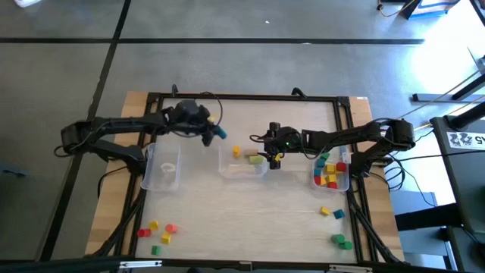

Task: Sort blocks by size
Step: Put the blue cylinder block into the center transparent bin

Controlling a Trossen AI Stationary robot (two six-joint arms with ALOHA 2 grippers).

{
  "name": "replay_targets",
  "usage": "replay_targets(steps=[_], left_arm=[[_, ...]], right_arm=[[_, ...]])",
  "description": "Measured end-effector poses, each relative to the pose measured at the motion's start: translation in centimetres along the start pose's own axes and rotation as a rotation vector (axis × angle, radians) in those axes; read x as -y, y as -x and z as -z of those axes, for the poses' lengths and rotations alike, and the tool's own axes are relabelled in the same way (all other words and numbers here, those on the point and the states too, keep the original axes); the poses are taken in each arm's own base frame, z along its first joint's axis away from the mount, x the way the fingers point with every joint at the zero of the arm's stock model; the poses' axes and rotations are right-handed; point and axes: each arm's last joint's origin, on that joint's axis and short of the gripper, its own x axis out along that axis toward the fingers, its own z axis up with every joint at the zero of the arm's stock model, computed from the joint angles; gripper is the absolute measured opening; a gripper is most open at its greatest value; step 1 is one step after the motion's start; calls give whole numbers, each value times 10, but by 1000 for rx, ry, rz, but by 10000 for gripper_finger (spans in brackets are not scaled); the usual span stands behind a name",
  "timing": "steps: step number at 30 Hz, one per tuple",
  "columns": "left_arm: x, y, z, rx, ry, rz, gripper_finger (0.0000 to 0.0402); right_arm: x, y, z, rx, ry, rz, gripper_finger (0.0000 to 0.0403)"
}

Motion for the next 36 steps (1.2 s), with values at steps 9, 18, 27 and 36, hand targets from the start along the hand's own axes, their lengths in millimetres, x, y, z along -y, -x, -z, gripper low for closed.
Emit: replay_targets(steps=[9,18,27,36], left_arm=[[49,-2,2,98,-156,191,138],[86,4,3,84,-285,139,139],[117,-6,-8,-78,-459,18,139],[112,-43,14,-229,-535,-32,139]], right_arm=[[0,0,0,-3,2,10,276],[1,0,0,-14,3,42,276],[2,0,0,-9,2,44,276],[2,0,0,-7,2,45,276]])
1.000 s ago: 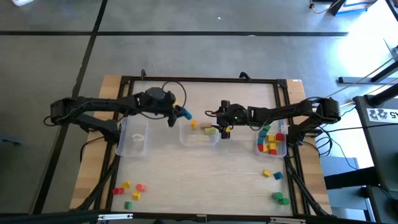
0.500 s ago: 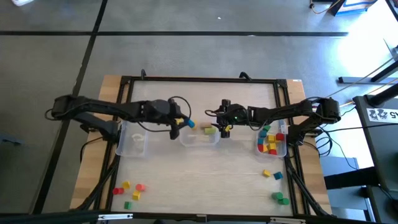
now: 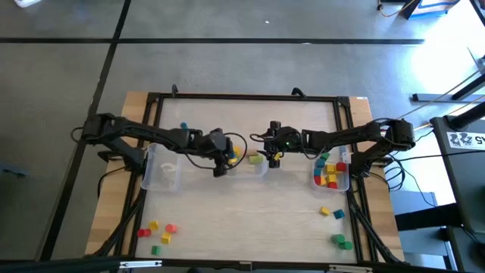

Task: Sort blocks by size
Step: Put the blue cylinder block into the center transparent bin

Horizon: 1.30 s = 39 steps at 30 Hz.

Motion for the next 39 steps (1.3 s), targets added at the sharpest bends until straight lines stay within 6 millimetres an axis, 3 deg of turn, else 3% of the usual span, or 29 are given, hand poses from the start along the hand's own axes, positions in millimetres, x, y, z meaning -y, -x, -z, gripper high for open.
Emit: replay_targets(steps=[10,14,22,30,39], left_arm=[[5,-35,16,-126,-44,-4,139],[6,-41,17,-129,-44,-5,139],[6,-40,16,-119,-42,-5,145],[6,-40,17,-138,-45,-3,201],[2,-13,-13,-163,-75,-3,212]], right_arm=[[0,0,0,-1,1,0,276],[0,0,0,-1,1,0,276],[0,0,1,-7,1,-3,276],[0,0,1,-8,2,-3,276],[0,0,1,-8,2,-3,276]])
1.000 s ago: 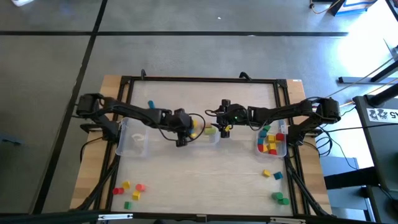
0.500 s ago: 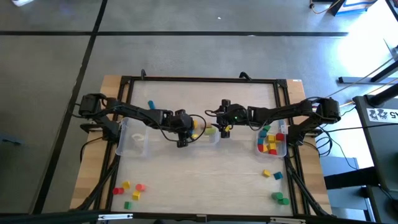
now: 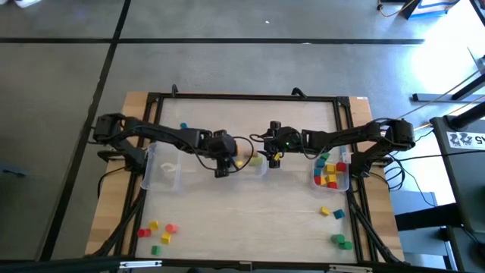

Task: Sort blocks by size
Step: Put the blue cylinder block into the center transparent bin

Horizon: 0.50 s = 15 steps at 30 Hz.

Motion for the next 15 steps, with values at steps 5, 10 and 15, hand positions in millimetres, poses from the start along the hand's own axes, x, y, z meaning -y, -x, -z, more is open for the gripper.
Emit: replay_targets(steps=[5,10,15], left_arm=[[-10,30,-7,50,30,-8,210],[-26,60,-1,72,85,-65,210],[-45,82,13,15,150,-200,210]], right_arm=[[0,0,0,0,0,0,276],[0,0,0,-1,0,0,276],[0,0,0,-1,0,0,276]])
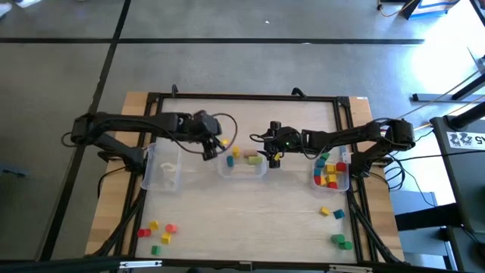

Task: Sort blocks by size
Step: Put the blue cylinder block into the center transparent bin

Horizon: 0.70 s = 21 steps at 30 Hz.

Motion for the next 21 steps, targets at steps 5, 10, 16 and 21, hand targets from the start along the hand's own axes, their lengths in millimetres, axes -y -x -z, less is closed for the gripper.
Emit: replay_targets(steps=[5,10,16,21], left_arm=[[-25,6,12,-91,78,-135,210],[-46,0,25,-151,136,-218,210],[-69,-17,52,-263,279,-290,210],[-83,-27,70,-323,399,-339,210]], right_arm=[[0,0,0,0,0,0,276],[0,0,0,0,0,0,276],[0,0,0,-1,0,0,276],[0,0,0,-1,1,0,276]])
